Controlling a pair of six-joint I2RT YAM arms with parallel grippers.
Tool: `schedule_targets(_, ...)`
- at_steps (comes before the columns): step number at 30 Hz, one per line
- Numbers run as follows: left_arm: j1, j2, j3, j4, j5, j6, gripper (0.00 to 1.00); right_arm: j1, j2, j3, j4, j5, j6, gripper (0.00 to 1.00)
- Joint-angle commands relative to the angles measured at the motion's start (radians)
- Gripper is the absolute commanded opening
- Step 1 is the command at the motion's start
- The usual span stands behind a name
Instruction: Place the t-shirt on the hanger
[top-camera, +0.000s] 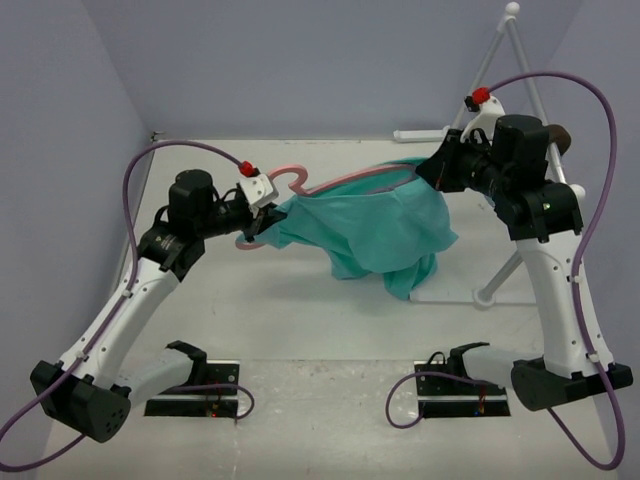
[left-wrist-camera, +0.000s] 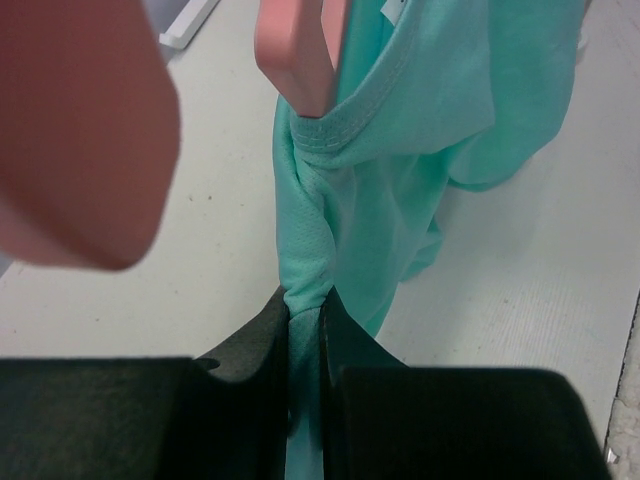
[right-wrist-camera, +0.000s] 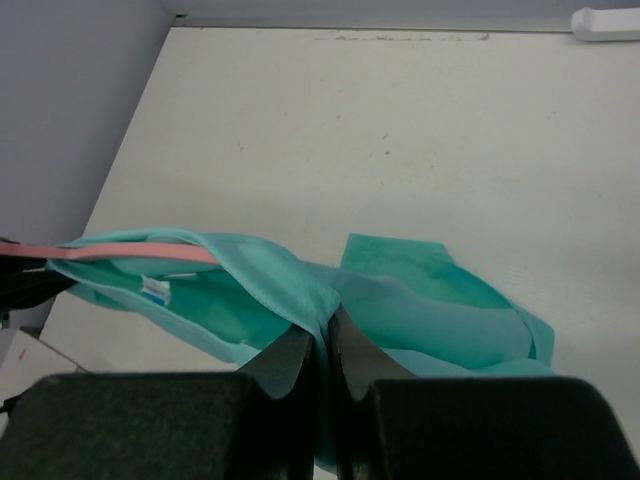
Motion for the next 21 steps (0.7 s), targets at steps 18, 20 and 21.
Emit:
schedule_targets(18,-0.055,0.137,0.203,0.056,0.264,-0.054,0.00,0.134,0.086,-0.069,0.179,-0.428,0.023,0.19)
schedule_targets(20,-0.054,0.180,0.237,0.012,0.270,-0.021,0.00,0.111,0.069,-0.068,0.156,-0.383,0.016,0.30)
schedule_targets(21,-0.052,0.191,0.254,-0.015,0.270,-0.006,0.00,0.100,0.067,-0.060,0.143,-0.359,0.012,0.37)
